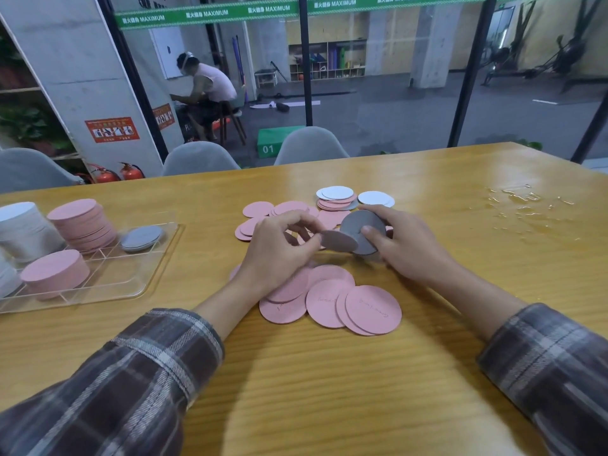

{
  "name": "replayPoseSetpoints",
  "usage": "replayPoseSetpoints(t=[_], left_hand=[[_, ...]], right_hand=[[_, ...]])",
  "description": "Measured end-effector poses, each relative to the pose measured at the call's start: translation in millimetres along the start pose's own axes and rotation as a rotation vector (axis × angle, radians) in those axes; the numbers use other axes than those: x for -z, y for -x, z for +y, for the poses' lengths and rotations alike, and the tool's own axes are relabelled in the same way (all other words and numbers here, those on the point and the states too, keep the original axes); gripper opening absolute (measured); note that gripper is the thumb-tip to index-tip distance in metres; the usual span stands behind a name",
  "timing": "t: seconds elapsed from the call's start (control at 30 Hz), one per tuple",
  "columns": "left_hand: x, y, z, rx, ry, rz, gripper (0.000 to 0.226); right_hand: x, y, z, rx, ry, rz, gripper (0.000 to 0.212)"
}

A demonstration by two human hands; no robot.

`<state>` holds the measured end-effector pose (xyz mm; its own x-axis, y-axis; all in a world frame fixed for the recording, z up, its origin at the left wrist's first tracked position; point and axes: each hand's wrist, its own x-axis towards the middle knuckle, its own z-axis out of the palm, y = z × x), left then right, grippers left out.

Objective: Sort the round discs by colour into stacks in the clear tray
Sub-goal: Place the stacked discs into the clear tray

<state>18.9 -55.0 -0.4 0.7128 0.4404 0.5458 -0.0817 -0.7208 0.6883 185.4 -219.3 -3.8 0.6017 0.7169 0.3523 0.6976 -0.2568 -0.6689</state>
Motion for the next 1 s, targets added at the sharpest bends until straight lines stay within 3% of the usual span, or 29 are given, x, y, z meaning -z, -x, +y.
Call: replayPoseSetpoints(t=[0.33, 0.57, 0.73, 1.0], left_hand=[[-3, 0, -8, 0.090, 0.143, -0.087, 0.005], [1, -2, -8, 0.218, 0.240, -0.096, 0.015], [0, -4, -9, 0.183, 0.230, -0.037, 0.017], [-13, -6, -3, 0.186, 0.165, -0.025, 0.011]], right_hand=[[1, 0, 2, -0.010, 0.011, 0.042, 0.041], [0, -1, 1, -0.035, -0.023, 0.010, 0.041], [1, 2, -8, -0.075, -0.133, -0.055, 0.030], [-3, 5, -15, -0.044, -0.233, -0.151, 0.033]])
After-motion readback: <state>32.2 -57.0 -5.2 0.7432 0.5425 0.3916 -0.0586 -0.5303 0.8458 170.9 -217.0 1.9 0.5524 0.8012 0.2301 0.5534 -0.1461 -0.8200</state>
